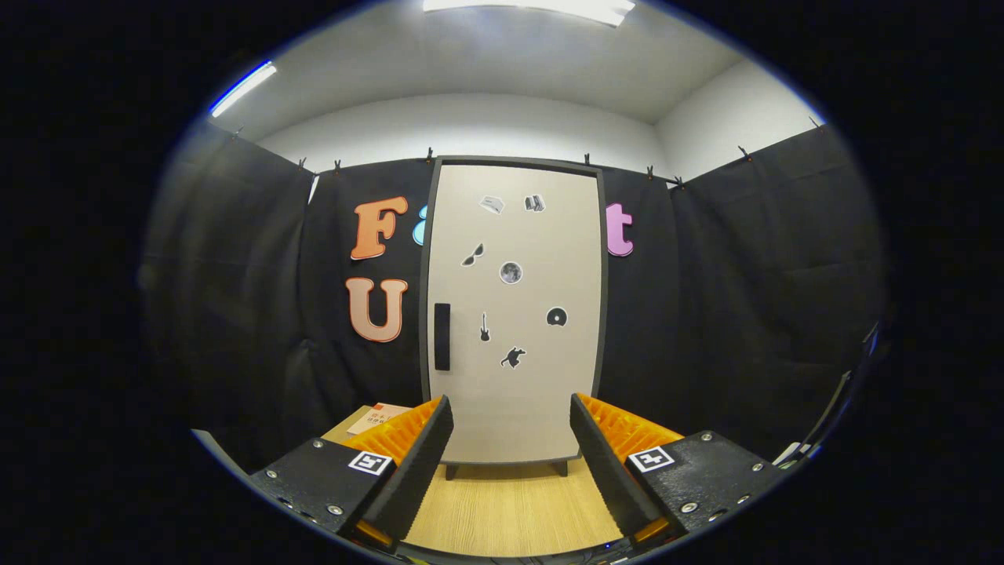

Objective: Open the shoe cabinet door, grab the shoes and put them into the shoe cabinet, then close the shoe cabinet door.

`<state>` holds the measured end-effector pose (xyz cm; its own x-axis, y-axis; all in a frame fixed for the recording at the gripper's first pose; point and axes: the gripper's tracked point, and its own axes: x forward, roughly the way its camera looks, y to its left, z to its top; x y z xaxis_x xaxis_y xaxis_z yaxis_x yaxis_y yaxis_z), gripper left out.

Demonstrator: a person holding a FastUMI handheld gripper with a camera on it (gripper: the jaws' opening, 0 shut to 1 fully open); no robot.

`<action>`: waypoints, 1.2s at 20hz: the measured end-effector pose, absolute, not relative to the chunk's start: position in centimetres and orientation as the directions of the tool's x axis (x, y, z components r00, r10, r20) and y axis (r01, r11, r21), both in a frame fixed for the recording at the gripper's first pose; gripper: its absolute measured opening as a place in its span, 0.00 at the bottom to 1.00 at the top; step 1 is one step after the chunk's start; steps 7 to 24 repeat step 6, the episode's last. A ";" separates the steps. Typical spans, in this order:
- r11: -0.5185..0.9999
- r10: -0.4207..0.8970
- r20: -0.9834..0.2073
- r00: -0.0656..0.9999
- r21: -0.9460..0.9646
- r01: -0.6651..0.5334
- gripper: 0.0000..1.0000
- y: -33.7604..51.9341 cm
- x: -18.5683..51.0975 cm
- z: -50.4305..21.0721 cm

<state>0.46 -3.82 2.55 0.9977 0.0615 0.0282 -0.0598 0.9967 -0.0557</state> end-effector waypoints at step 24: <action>0.996 0.063 0.022 0.998 -0.065 -0.061 0.94 -3.6 0.9 2.0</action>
